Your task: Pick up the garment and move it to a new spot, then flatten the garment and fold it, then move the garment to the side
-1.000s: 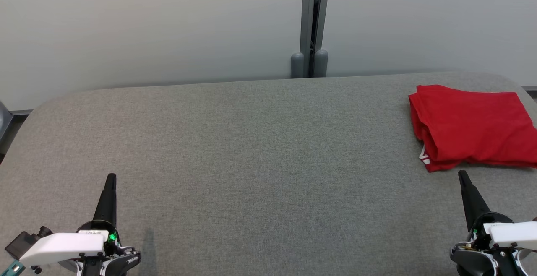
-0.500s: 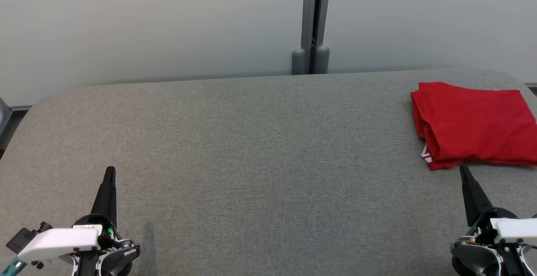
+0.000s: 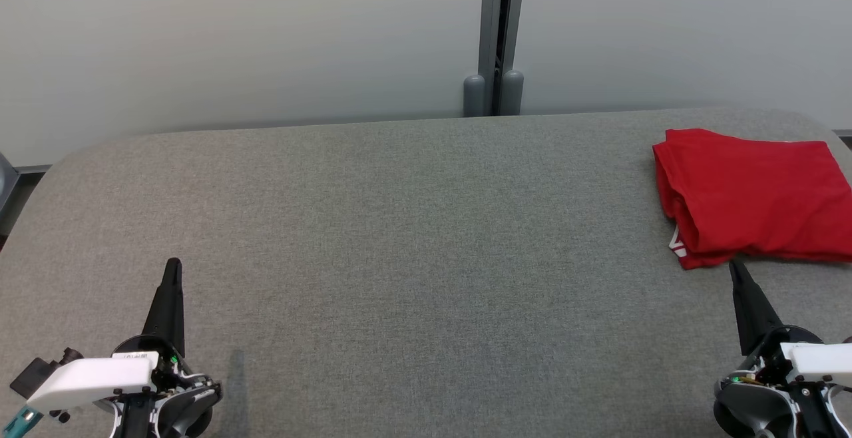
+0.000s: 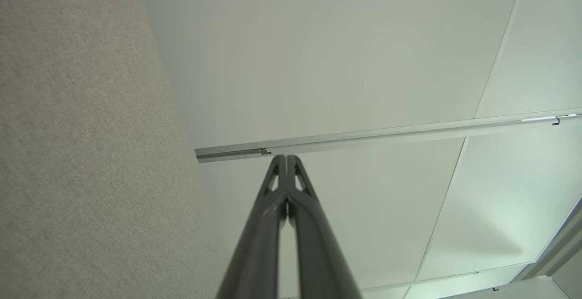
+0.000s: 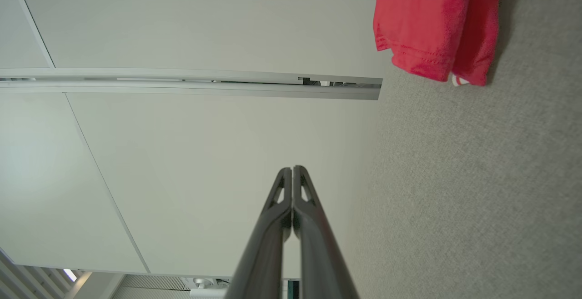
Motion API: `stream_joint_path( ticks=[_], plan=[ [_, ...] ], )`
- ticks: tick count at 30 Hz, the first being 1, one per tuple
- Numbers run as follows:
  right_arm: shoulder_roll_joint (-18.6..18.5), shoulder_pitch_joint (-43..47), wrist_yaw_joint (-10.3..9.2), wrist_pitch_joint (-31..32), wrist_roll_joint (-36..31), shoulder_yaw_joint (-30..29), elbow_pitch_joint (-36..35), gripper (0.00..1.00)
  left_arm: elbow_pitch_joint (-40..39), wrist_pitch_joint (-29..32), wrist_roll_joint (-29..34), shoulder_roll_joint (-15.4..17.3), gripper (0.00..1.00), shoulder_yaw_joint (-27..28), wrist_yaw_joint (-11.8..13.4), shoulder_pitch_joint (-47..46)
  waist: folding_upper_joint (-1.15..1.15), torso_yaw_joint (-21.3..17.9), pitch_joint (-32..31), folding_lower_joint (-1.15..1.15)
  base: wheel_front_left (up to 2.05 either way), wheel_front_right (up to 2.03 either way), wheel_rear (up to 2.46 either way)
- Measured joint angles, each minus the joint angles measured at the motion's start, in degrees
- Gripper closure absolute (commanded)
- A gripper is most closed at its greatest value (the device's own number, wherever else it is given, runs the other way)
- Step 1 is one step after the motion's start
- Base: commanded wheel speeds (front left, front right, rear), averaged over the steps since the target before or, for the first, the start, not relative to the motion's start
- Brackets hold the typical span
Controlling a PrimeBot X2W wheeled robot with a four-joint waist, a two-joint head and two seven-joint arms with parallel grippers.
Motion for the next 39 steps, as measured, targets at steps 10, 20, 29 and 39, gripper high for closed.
stream_joint_path(
  ticks=[10,20,29,39],
  plan=[
    [0.0,-0.1,0.00,0.0,0.0,0.0,0.0,1.00,0.0,0.0,0.0,0.0,1.00,0.0,0.0,0.0,0.00,0.0,0.0,0.00,0.00,0.00,0.00],
    [0.0,-0.1,0.00,0.0,0.0,0.0,0.0,1.00,0.0,0.0,0.0,0.0,1.00,0.0,0.0,0.0,0.00,0.0,0.0,0.00,0.00,0.00,0.00],
    [0.0,-0.1,0.00,0.0,0.0,0.0,0.0,1.00,0.0,0.0,0.0,0.0,1.00,0.0,0.0,0.0,0.00,0.0,0.0,0.00,0.00,0.00,0.00],
    [0.0,-0.1,0.00,0.0,0.0,0.0,0.0,1.00,0.0,0.0,0.0,0.0,1.00,0.0,0.0,0.0,0.00,0.0,0.0,0.00,0.00,0.00,0.00]
  ],
)
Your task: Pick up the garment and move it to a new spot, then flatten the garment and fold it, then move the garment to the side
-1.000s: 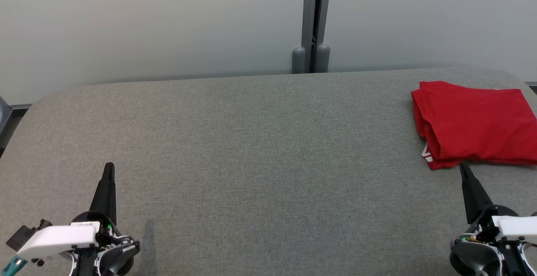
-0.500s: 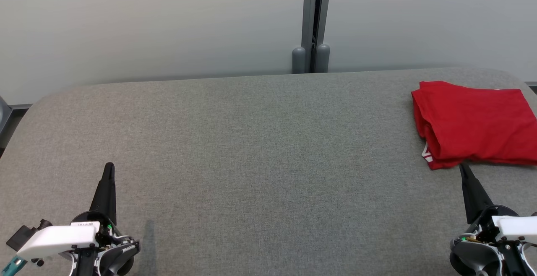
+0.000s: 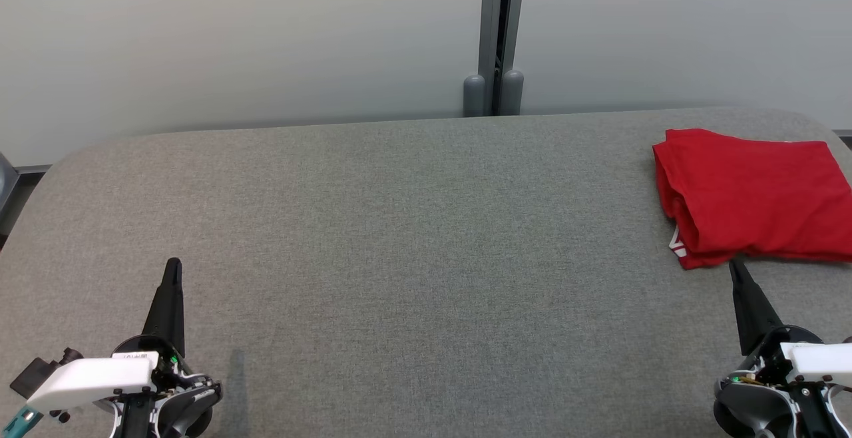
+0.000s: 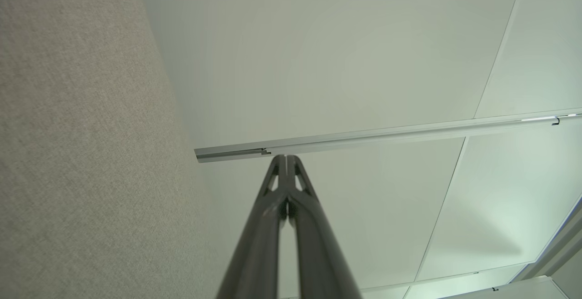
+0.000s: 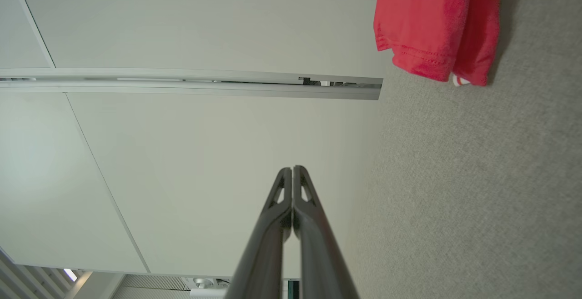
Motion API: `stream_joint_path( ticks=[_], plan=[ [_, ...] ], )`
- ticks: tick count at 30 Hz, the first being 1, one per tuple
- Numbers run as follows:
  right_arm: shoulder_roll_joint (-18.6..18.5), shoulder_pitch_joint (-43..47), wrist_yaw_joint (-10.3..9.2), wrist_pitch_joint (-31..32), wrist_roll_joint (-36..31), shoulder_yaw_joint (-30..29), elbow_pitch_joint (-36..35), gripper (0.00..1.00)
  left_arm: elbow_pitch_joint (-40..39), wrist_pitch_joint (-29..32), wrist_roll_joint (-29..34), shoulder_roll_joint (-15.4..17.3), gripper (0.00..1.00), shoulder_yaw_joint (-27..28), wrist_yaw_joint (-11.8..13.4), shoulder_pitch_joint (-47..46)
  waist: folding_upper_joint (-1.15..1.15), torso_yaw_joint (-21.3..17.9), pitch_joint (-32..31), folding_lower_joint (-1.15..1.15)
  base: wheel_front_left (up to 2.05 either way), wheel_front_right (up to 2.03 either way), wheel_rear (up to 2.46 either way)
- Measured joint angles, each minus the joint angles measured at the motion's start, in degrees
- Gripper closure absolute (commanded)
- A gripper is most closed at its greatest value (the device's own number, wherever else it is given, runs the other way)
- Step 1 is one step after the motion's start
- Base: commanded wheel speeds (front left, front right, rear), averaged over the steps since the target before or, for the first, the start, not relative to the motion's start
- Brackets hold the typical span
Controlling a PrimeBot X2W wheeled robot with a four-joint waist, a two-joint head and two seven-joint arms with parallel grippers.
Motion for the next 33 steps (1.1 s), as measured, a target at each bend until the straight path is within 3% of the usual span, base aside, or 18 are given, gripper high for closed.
stream_joint_path(
  ticks=[33],
  plan=[
    [0.0,0.0,0.00,0.0,0.0,0.0,0.0,1.00,0.0,0.0,0.0,0.0,1.00,0.0,0.0,0.0,0.00,0.0,0.0,0.00,0.00,0.00,0.00]
  ],
)
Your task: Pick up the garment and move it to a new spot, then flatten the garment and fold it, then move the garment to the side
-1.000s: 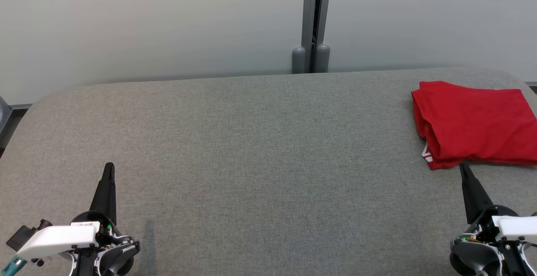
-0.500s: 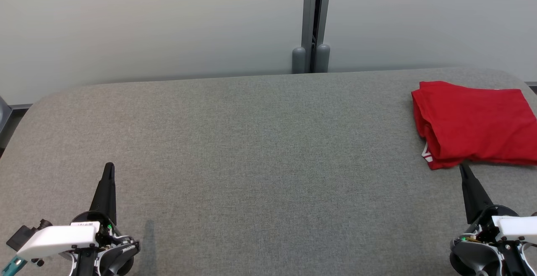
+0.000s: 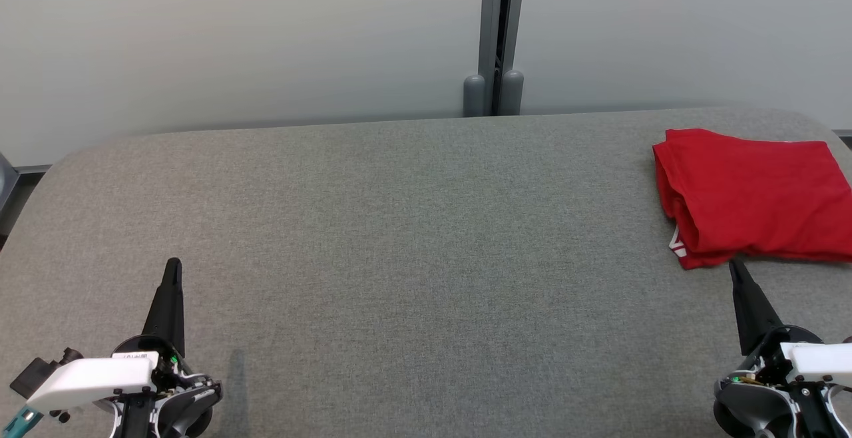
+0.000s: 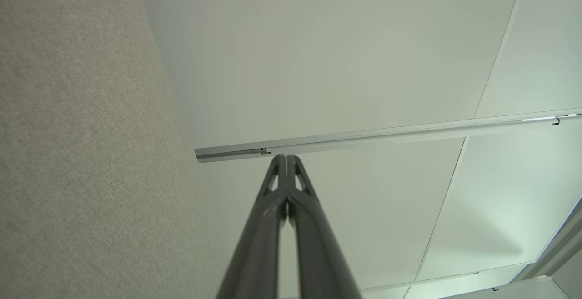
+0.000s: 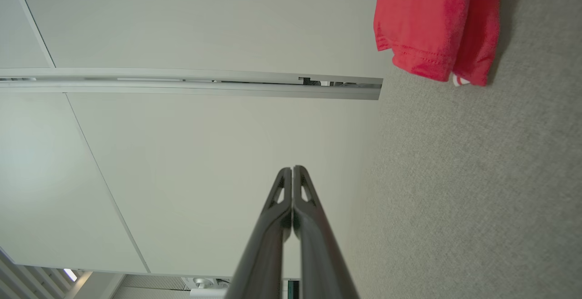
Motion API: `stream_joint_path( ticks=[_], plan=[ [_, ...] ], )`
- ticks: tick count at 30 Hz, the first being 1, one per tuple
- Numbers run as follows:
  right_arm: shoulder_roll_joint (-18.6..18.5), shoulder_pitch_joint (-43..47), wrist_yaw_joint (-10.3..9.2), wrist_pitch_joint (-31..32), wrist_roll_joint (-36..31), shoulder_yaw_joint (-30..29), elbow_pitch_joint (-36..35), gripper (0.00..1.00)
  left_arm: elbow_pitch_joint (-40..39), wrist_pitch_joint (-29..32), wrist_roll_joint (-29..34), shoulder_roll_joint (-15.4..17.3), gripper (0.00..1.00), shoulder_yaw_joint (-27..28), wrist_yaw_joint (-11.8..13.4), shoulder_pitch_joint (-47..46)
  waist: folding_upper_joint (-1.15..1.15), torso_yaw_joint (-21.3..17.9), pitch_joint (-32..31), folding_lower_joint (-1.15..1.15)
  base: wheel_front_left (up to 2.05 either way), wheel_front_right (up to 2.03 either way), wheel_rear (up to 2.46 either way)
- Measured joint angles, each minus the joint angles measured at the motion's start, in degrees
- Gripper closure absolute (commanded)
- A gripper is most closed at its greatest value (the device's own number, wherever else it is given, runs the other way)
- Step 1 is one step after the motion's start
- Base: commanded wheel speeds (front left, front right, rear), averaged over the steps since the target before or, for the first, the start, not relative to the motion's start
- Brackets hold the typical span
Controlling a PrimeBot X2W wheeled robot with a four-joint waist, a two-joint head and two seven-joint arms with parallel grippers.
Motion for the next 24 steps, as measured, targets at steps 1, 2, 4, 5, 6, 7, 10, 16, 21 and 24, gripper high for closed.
stream_joint_path(
  ticks=[1,2,4,5,6,7,10,16,21,24],
  plan=[
    [0.0,0.0,0.00,0.0,0.0,0.0,0.0,1.00,0.0,0.0,0.0,0.0,1.00,0.0,0.0,0.0,0.00,0.0,0.0,0.00,0.00,0.00,0.00],
    [0.0,0.0,0.00,0.0,0.0,0.0,0.0,1.00,0.0,0.0,0.0,0.0,1.00,0.0,0.0,0.0,0.00,0.0,0.0,0.00,0.00,0.00,0.00],
    [0.0,0.0,0.00,0.0,0.0,0.0,0.0,1.00,0.0,0.0,0.0,0.0,1.00,0.0,0.0,0.0,0.00,0.0,0.0,0.00,0.00,0.00,0.00],
    [0.0,0.0,0.00,0.0,0.0,0.0,0.0,1.00,0.0,0.0,0.0,0.0,1.00,0.0,0.0,0.0,0.00,0.0,0.0,0.00,0.00,0.00,0.00],
    [0.0,0.0,0.00,0.0,0.0,0.0,0.0,1.00,0.0,0.0,0.0,0.0,1.00,0.0,0.0,0.0,0.00,0.0,0.0,0.00,0.00,0.00,0.00],
    [0.0,0.0,0.00,0.0,0.0,0.0,0.0,1.00,0.0,0.0,0.0,0.0,1.00,0.0,0.0,0.0,0.00,0.0,0.0,0.00,0.00,0.00,0.00],
    [0.0,0.0,0.00,0.0,0.0,0.0,0.0,1.00,0.0,0.0,0.0,0.0,1.00,0.0,0.0,0.0,0.00,0.0,0.0,0.00,0.00,0.00,0.00],
    [0.0,0.0,0.00,0.0,0.0,0.0,0.0,1.00,0.0,0.0,0.0,0.0,1.00,0.0,0.0,0.0,0.00,0.0,0.0,0.00,0.00,0.00,0.00],
    [0.0,0.0,0.00,0.0,0.0,0.0,0.0,1.00,0.0,0.0,0.0,0.0,1.00,0.0,0.0,0.0,0.00,0.0,0.0,0.00,0.00,0.00,0.00],
    [0.0,0.0,0.00,0.0,0.0,0.0,0.0,1.00,0.0,0.0,0.0,0.0,1.00,0.0,0.0,0.0,0.00,0.0,0.0,0.00,0.00,0.00,0.00]
  ],
)
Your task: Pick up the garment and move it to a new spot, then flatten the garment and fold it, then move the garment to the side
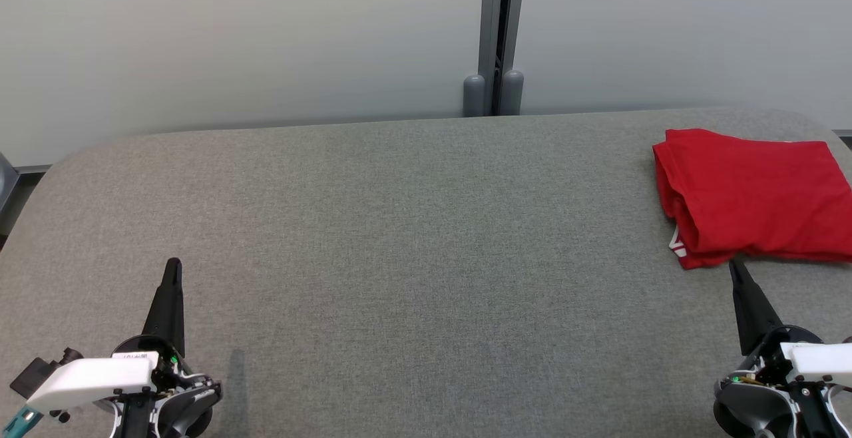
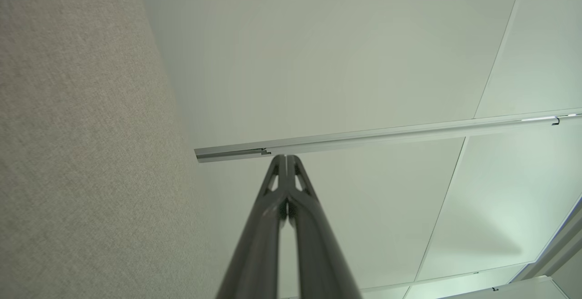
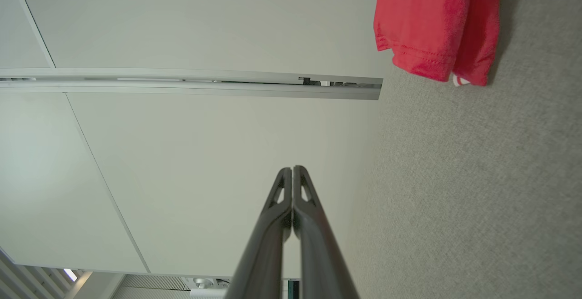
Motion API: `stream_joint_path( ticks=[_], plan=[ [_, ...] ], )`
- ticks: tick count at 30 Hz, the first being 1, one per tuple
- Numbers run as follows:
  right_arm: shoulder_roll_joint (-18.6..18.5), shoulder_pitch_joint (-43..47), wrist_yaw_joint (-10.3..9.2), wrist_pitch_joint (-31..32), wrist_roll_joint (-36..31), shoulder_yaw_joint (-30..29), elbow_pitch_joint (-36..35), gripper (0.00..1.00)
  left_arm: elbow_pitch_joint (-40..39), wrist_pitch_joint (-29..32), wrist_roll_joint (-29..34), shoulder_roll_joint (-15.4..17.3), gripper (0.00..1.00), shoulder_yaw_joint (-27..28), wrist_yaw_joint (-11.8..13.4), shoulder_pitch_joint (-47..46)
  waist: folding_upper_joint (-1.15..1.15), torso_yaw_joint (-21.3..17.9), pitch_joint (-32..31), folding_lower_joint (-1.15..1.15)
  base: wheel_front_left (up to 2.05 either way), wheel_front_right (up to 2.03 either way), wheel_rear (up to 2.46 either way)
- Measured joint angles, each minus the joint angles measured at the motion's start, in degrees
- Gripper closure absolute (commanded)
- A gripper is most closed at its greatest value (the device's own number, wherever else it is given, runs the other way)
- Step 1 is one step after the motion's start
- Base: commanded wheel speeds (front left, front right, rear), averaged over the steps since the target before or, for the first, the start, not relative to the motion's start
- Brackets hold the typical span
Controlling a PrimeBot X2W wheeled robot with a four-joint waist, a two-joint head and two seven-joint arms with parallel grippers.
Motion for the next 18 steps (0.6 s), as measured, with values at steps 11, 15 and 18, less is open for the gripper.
stream_joint_path(
  ticks=[11,15,18],
  plan=[
    [0.0,0.0,0.00,0.0,0.0,0.0,0.0,1.00,0.0,0.0,0.0,0.0,1.00,0.0,0.0,0.0,0.00,0.0,0.0,0.00,0.00,0.00,0.00],
    [0.0,0.0,0.00,0.0,0.0,0.0,0.0,1.00,0.0,0.0,0.0,0.0,1.00,0.0,0.0,0.0,0.00,0.0,0.0,0.00,0.00,0.00,0.00],
    [0.0,0.0,0.00,0.0,0.0,0.0,0.0,1.00,0.0,0.0,0.0,0.0,1.00,0.0,0.0,0.0,0.00,0.0,0.0,0.00,0.00,0.00,0.00]
  ],
)
